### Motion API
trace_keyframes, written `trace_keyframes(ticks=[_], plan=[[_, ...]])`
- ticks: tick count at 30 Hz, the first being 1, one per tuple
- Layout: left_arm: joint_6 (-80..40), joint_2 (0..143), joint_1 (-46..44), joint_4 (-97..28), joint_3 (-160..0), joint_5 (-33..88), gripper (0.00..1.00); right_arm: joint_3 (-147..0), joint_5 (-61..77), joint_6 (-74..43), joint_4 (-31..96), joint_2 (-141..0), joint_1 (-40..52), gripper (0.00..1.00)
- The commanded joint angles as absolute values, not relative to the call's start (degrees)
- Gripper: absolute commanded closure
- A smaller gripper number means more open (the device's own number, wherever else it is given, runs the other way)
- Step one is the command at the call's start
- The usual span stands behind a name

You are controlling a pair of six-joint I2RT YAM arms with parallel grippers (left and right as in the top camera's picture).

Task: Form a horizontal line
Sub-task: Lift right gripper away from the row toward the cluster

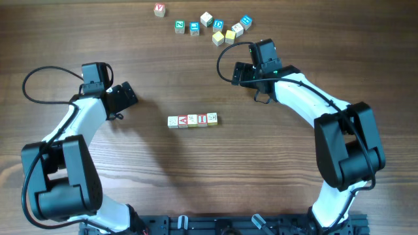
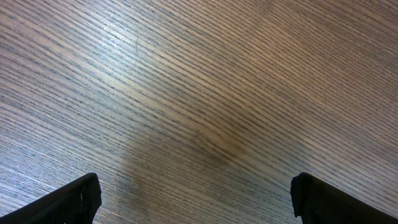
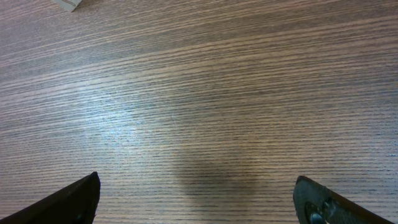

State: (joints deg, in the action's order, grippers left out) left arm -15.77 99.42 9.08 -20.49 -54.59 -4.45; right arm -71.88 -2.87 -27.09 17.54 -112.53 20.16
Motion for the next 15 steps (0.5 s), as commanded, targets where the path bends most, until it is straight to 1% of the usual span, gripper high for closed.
trace_keyframes(ticks=[1, 5, 8, 15], plan=[[-15.9, 99.4, 9.3, -20.4, -54.8, -4.1, 0.00, -71.9, -3.9, -26.6, 17.3, -113.1, 20.3, 0.00], [-15.9, 99.4, 9.3, -20.4, -54.7, -4.1, 0.00, -71.9, -3.9, -26.6, 17.3, -113.1, 20.3, 0.00], [-15.9, 96.5, 8.4, -20.4, -54.6, -4.1, 0.00, -71.9, -3.9, -26.6, 17.3, -113.1, 20.3, 0.00], [-15.9, 76.5, -2.5, -20.4, -54.6, -4.1, 0.00, -71.9, -3.9, -26.6, 17.3, -113.1, 20.3, 0.00]])
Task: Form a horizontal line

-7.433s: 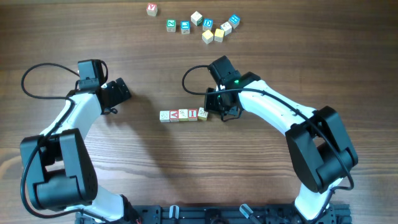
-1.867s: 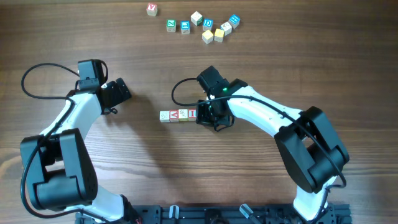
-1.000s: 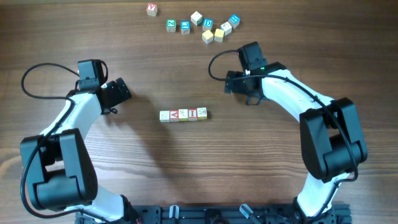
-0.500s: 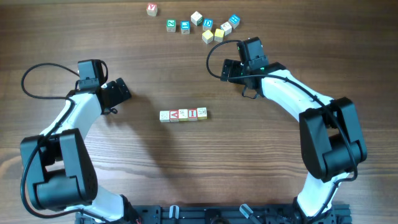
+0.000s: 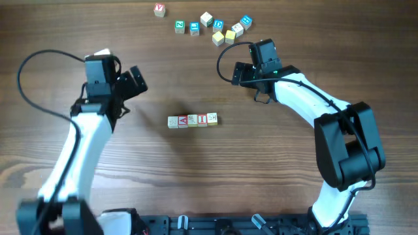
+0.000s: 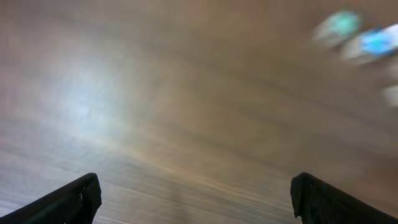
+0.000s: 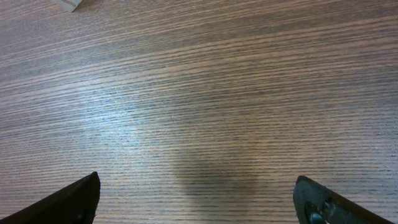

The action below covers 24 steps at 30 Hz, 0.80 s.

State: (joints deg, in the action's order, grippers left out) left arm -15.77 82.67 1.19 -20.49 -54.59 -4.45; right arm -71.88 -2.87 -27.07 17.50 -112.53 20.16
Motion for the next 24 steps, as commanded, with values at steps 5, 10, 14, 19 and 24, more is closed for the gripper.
trace_keyframes(ticks=[5, 10, 14, 19, 24], plan=[[-15.9, 75.0, -4.1, -20.4, -54.6, -4.1, 0.00, -71.9, -3.9, -26.6, 17.3, -113.1, 20.3, 0.00], [-15.9, 72.1, -6.9, -21.2, -51.9, -4.1, 0.00, -71.9, -3.9, -26.6, 17.3, -113.1, 20.3, 0.00], [-15.9, 63.0, -12.1, -2.0, -39.2, -4.1, 0.00, -71.9, -3.9, -26.5, 17.3, -113.1, 20.3, 0.00], [-15.9, 39.9, -7.4, -0.6, -23.2, -4.1, 0.00, -71.9, -3.9, -26.6, 17.3, -113.1, 20.3, 0.00], [-15.9, 14.9, -4.0, 0.3, -11.5, -4.1, 0.00, -71.9, -3.9, -26.6, 17.3, -113.1, 20.3, 0.00]])
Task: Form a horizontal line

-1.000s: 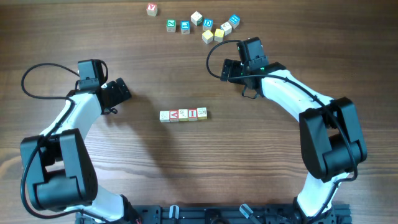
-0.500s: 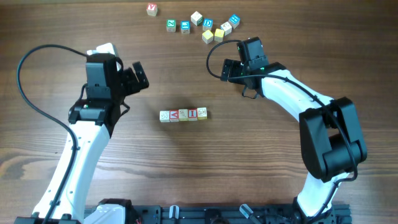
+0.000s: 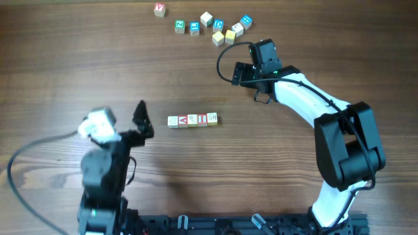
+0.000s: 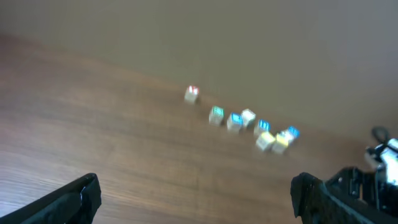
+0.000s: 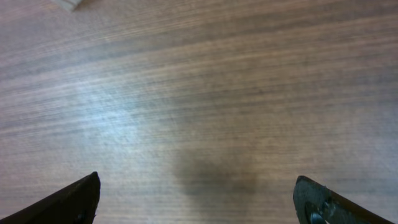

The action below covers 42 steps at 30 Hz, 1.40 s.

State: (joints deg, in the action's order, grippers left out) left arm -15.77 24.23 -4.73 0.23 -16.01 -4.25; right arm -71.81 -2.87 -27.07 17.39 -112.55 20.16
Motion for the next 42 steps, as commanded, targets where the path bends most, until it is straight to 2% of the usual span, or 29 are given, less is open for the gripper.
trace_keyframes(ticks=[1, 7, 18, 20, 24, 28, 40, 42], plan=[[-15.9, 12.1, -4.0, 0.3, -10.5, -4.1, 0.00, -71.9, -3.9, -26.6, 17.3, -113.1, 20.3, 0.01], [-15.9, 0.2, -4.0, 2.4, -8.4, -4.2, 0.00, -71.9, -3.9, -26.6, 17.3, -113.1, 20.3, 0.00], [-15.9, 0.2, -5.7, 2.8, -4.6, -4.1, 0.00, -71.9, -3.9, -26.6, 17.3, -113.1, 20.3, 0.00], [-15.9, 0.2, -7.6, 8.5, -0.9, -4.1, 0.00, -71.9, -3.9, -26.6, 17.3, -113.1, 20.3, 0.00], [-15.9, 0.2, -7.7, 5.4, -0.3, -4.2, 0.00, -71.9, -3.9, -26.6, 17.3, -113.1, 20.3, 0.00], [-15.9, 0.2, -7.7, -3.8, -0.3, -3.9, 0.00, -71.9, -3.9, -26.6, 17.3, -113.1, 20.3, 0.00], [-15.8, 0.4, -7.7, -3.6, -0.3, -3.9, 0.00, -71.9, -3.9, -26.6, 17.3, -113.1, 20.3, 0.00], [-12.7, 0.4, -7.7, -3.6, -0.3, -6.1, 0.00, -71.9, -3.9, -26.6, 17.3, -113.1, 20.3, 0.00]])
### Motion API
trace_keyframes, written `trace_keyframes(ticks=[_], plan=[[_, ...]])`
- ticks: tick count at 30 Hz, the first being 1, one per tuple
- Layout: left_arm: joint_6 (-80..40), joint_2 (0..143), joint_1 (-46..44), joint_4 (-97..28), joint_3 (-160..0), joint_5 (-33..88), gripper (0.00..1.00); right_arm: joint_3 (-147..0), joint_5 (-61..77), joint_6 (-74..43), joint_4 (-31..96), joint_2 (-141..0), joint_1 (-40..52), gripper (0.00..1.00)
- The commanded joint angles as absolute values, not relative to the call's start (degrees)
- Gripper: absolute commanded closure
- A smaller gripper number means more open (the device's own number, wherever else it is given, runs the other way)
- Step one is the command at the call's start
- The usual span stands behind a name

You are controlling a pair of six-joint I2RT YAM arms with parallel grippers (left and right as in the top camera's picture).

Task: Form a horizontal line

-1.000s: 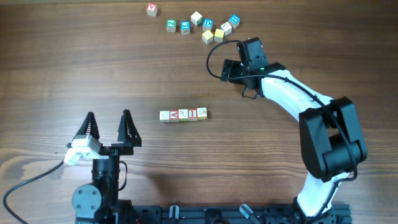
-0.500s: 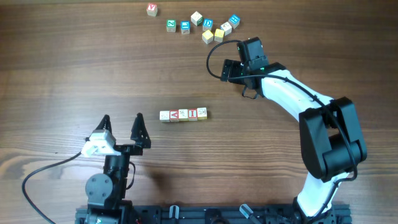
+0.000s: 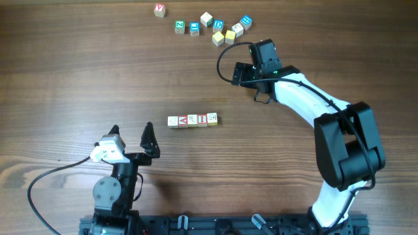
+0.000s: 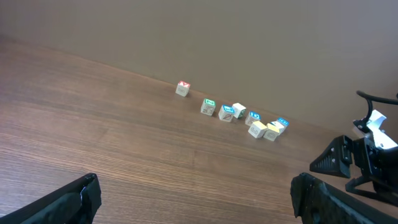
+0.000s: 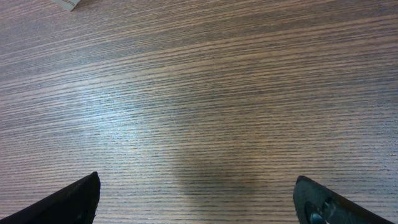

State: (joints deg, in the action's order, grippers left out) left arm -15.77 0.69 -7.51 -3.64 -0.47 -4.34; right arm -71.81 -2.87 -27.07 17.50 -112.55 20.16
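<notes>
A straight row of four letter blocks (image 3: 192,120) lies left to right at mid-table. Several loose letter blocks (image 3: 219,27) are scattered at the far edge; the left wrist view shows them (image 4: 239,114) far off. My left gripper (image 3: 132,129) is open and empty, held high over the near edge, left of the row. In its own view the left gripper (image 4: 196,205) frames bare wood. My right gripper (image 3: 243,73) is open between row and loose blocks. The right gripper (image 5: 196,202) holds nothing.
The left arm is folded back over its base (image 3: 112,192) at the table's near edge. The right arm (image 3: 307,98) stretches in from the right; the left wrist view shows it (image 4: 364,155) too. One block corner (image 5: 68,4) peeks in at the top left.
The left arm has settled lower and closer to its base, and its wrist view is now sharp. The right arm and every block stand as before.
The left gripper first hung open over bare wood at the table's left. It then stood higher and nearer the centre, then back at the near edge looking across the table, now folded over its base. Right arm and block row stayed put.
</notes>
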Motion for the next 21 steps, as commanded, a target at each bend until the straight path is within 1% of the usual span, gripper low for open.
trace_keyframes(ticks=[1, 2, 3, 17, 21], plan=[[-6.9, 0.4, -7.7, -3.6, -0.3, -6.1, 0.00, -71.9, -3.9, -26.6, 17.3, -113.1, 20.3, 0.00], [-3.2, 0.4, -7.7, -3.5, -0.3, -6.0, 0.00, -71.9, -3.9, -26.6, 17.3, -113.1, 20.3, 0.01], [-2.7, 0.4, -7.7, -3.5, -0.3, -6.0, 0.00, -71.9, -3.9, -26.6, 17.3, -113.1, 20.3, 0.00], [-2.8, 0.4, -7.7, -3.5, -0.3, -6.0, 0.00, -71.9, -3.9, -26.6, 17.3, -113.1, 20.3, 0.00], [-2.8, 0.2, -4.1, -3.5, -0.3, -6.0, 0.00, -71.9, -3.9, -26.6, 17.3, -113.1, 20.3, 0.00]])
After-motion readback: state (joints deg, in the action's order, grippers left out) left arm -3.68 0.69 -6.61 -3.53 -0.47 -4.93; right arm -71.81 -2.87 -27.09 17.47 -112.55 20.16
